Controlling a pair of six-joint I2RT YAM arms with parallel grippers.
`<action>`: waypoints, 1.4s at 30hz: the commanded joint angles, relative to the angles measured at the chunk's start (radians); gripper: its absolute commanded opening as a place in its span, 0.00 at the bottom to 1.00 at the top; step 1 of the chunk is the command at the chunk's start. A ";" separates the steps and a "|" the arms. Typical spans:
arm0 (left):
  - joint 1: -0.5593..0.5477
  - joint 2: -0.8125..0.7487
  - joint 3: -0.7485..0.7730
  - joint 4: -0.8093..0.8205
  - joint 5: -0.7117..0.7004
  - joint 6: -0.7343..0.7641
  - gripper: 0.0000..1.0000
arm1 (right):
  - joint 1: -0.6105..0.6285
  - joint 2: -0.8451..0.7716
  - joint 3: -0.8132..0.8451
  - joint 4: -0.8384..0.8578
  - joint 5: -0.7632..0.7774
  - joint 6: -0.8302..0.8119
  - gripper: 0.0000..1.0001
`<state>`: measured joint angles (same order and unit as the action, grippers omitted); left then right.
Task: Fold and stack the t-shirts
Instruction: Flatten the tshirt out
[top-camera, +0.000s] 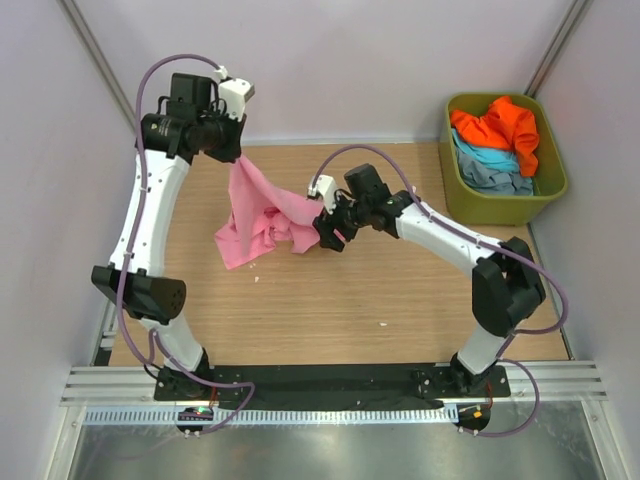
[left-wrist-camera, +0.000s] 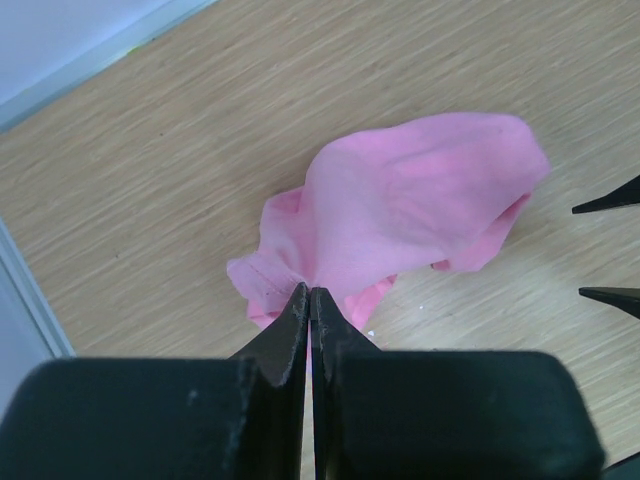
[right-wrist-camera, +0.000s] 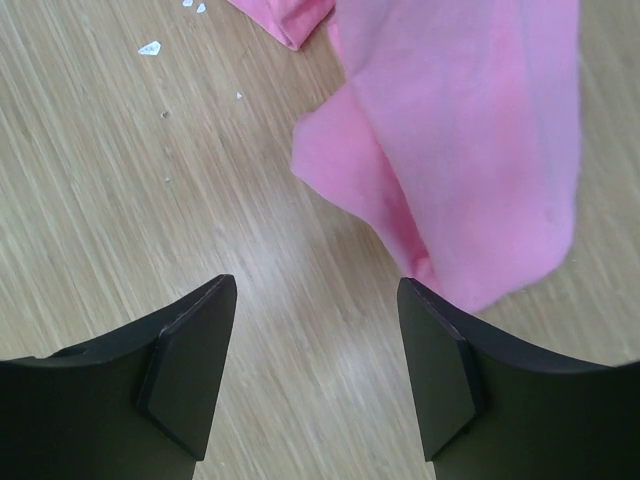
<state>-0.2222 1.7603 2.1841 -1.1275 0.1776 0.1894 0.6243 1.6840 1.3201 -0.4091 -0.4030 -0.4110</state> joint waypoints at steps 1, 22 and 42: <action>0.004 0.013 -0.006 0.021 -0.046 0.013 0.00 | -0.003 0.040 0.076 0.085 -0.080 0.173 0.71; 0.106 0.073 -0.049 0.023 -0.050 -0.011 0.00 | 0.043 0.348 0.206 0.122 -0.125 0.256 0.66; 0.112 0.100 -0.044 0.021 -0.049 -0.024 0.00 | 0.072 0.421 0.208 0.156 0.185 0.055 0.44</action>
<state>-0.1165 1.8679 2.1365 -1.1267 0.1310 0.1711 0.6861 2.0956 1.4944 -0.2855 -0.2668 -0.3038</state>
